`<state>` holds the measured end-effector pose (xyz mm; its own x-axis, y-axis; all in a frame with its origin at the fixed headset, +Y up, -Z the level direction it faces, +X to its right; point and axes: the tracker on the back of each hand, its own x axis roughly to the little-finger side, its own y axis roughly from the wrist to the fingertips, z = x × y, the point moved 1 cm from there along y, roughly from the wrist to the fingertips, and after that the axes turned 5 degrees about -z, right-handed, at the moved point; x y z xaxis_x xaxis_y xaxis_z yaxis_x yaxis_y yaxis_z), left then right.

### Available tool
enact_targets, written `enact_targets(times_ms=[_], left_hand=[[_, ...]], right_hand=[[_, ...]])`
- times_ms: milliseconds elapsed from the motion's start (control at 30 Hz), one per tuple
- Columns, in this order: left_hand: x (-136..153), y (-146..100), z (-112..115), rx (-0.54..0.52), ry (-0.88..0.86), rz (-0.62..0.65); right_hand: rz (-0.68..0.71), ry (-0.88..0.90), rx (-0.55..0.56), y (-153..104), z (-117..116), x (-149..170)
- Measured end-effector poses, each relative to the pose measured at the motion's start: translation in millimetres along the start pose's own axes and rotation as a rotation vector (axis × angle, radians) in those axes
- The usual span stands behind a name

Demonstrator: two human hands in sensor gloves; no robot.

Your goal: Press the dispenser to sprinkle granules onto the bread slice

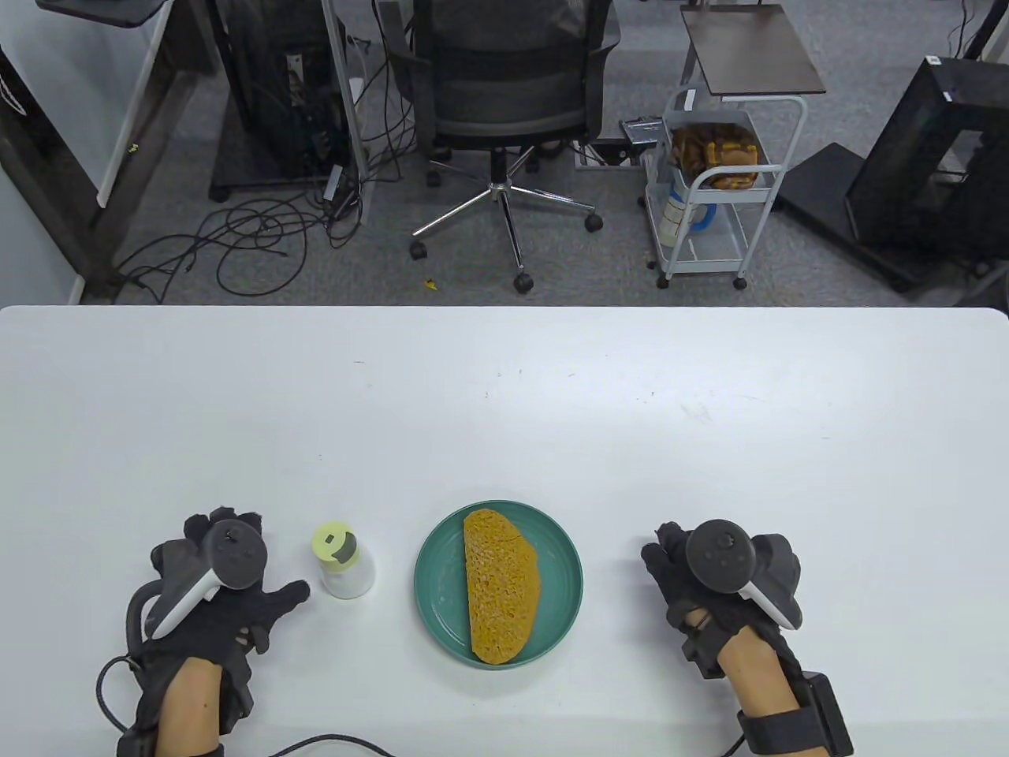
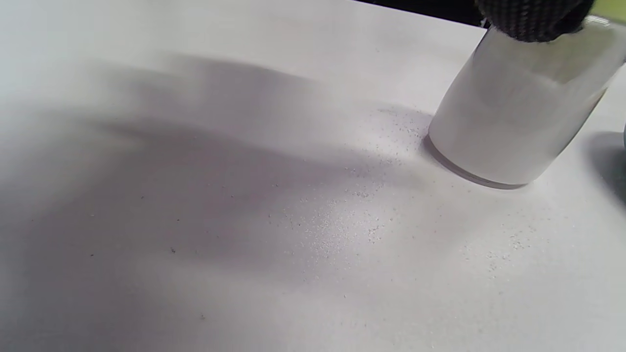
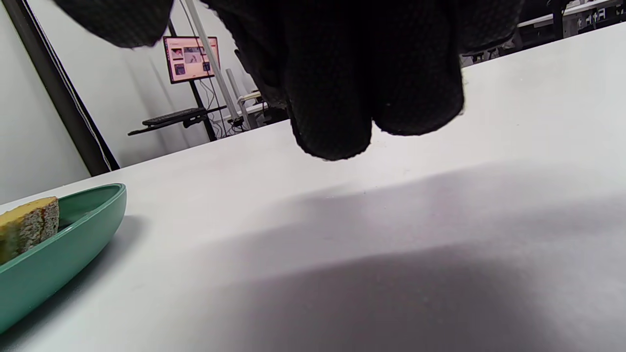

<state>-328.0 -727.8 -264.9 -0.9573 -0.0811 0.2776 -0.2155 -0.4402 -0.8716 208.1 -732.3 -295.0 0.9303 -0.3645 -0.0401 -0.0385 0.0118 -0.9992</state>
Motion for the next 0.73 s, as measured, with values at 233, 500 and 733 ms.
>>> enact_targets(times_ms=[233, 500, 733], left_hand=[[1.1, -1.3, 1.2, 0.036, 0.006, -0.021], [0.2, -1.6, 1.6, 0.053, 0.000, -0.009], [-4.2, -3.7, 0.0, 0.003, 0.017, 0.017]], right_hand=[[-0.008, 0.026, -0.004, 0.2, 0.4, 1.6], [-0.020, -0.030, 0.007, -0.7, 0.9, 1.0], [-0.061, -0.052, -0.022, 0.5, -4.6, 6.7]])
